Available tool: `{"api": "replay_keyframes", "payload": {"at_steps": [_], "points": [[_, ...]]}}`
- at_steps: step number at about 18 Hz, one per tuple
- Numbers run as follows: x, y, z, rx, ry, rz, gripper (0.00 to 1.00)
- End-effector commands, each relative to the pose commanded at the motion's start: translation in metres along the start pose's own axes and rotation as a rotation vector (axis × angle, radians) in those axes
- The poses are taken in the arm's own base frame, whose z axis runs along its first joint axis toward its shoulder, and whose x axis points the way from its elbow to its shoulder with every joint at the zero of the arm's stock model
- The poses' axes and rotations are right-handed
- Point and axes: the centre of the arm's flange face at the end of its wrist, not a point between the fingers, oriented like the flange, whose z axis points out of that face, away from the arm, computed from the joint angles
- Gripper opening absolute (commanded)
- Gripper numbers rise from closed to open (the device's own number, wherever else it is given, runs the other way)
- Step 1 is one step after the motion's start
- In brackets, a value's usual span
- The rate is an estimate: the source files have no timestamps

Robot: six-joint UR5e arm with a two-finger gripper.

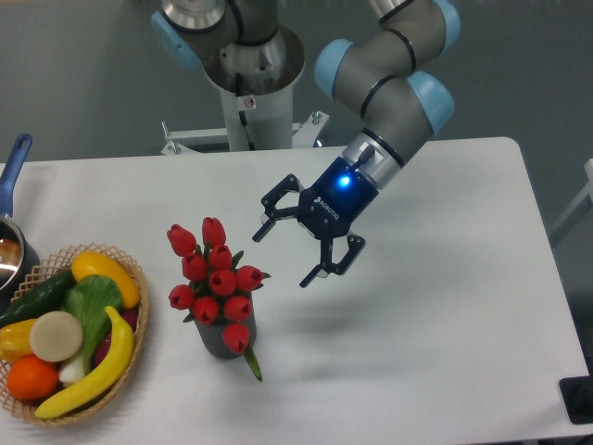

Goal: Pick up the flowers from the vase
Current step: 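Move the open gripper toward the red tulip bouquet in the grey vase, then lower the open gripper around the tulip stems just below the blooms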

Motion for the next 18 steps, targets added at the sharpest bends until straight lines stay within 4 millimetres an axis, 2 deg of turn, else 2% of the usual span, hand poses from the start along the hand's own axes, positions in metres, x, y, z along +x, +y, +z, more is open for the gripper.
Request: {"api": "replay_keyframes", "payload": {"at_steps": [4, 9, 13, 18], "points": [[-0.003, 0.004, 0.014, -0.007, 0.024, 0.040, 1.00], [0.004, 0.006, 0.034, -0.010, 0.061, 0.086, 1.00], [0.005, 0.012, 0.042, -0.012, 0.077, 0.078, 1.00], [0.010, 0.007, 0.051, -0.013, 0.094, 0.089, 1.00]]}}
